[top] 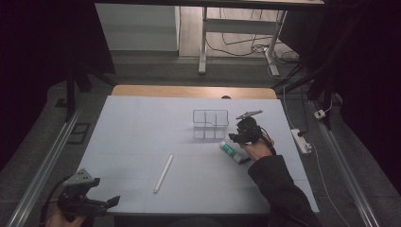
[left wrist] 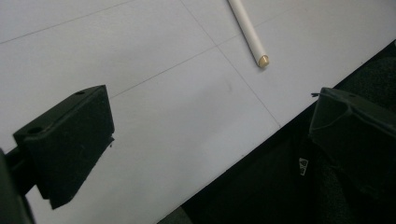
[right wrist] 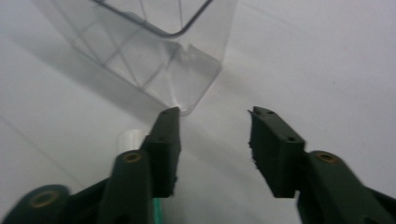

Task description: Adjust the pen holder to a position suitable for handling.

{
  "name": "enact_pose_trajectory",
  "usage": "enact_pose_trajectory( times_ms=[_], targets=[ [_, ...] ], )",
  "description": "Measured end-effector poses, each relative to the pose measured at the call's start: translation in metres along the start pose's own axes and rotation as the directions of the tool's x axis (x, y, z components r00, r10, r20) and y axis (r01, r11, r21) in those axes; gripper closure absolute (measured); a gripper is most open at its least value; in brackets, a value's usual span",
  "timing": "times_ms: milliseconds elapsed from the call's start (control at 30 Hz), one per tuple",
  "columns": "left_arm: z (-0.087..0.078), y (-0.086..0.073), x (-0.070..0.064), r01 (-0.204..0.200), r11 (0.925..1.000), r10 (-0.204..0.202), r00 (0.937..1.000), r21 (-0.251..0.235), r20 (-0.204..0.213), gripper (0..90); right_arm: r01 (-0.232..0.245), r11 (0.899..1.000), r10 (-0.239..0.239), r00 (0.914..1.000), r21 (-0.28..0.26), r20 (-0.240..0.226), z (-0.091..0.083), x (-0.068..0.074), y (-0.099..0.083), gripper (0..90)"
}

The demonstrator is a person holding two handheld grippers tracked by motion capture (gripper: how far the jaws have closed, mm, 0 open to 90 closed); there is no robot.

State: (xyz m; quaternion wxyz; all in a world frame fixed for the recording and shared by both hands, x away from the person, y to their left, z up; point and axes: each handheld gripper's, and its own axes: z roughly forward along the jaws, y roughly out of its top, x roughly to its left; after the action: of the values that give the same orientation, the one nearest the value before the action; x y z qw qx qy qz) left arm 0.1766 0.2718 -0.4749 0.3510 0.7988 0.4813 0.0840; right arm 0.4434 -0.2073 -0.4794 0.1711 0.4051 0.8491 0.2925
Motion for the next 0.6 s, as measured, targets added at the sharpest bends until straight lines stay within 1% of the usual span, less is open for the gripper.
enact_pose_trajectory(
  times_ms=[67,167,233,267,333,400,467,500,533,567,600],
  targets=[
    [0.000,0.000,0.000,0.002,1.0000,-0.002,1.0000,0.002,-0.001,0.1,-0.011,1.000,0.011,0.9999,0.013,0.005,0.005,-0.004,0.004,63.7],
    [0.000,0.000,0.001,0.004,1.0000,-0.004,1.0000,0.001,0.000,0.1,-0.032,0.999,0.032,0.9992,0.021,-0.025,0.014,-0.010,0.009,79.4],
    [0.000,0.000,0.001,0.004,1.0000,-0.004,1.0000,0.002,0.000,0.1,-0.038,0.999,0.039,0.9987,0.025,-0.033,0.020,-0.012,0.013,87.5],
    [0.000,0.000,0.001,0.004,1.0000,-0.004,1.0000,0.002,0.000,0.1,-0.040,0.999,0.041,0.9984,0.025,-0.039,0.023,-0.013,0.014,89.7],
    [0.000,0.000,0.001,0.004,1.0000,-0.004,1.0000,0.003,0.001,0.2,-0.043,0.998,0.044,0.9982,0.035,-0.041,0.029,-0.013,0.017,89.8],
    [0.000,0.000,0.001,0.005,1.0000,-0.005,1.0000,0.004,0.001,0.2,-0.036,0.998,0.038,0.9990,0.047,-0.023,0.034,-0.011,0.019,89.8],
    [0.000,0.000,0.001,0.005,1.0000,-0.005,1.0000,0.004,0.000,0.2,-0.032,0.998,0.034,0.9989,0.057,-0.032,0.038,-0.009,0.020,89.8],
    [0.000,0.000,0.001,0.005,1.0000,-0.005,1.0000,0.005,0.000,0.2,-0.026,0.998,0.028,0.9993,0.061,-0.026,0.040,-0.007,0.021,89.8],
    [0.000,0.000,0.001,0.005,1.0000,-0.005,1.0000,0.005,0.000,0.2,-0.017,0.998,0.018,0.9998,0.066,-0.009,0.041,-0.005,0.021,89.8],
    [0.001,0.000,0.001,0.005,1.0000,-0.005,1.0000,0.006,0.000,0.2,-0.009,0.998,0.009,0.9999,0.069,-0.006,0.041,-0.004,0.022,89.9],
    [0.001,0.001,0.001,0.005,1.0000,-0.005,1.0000,0.007,0.000,0.2,-0.014,0.998,0.015,0.9998,0.066,-0.011,0.042,-0.003,0.022,89.8]
  ],
)
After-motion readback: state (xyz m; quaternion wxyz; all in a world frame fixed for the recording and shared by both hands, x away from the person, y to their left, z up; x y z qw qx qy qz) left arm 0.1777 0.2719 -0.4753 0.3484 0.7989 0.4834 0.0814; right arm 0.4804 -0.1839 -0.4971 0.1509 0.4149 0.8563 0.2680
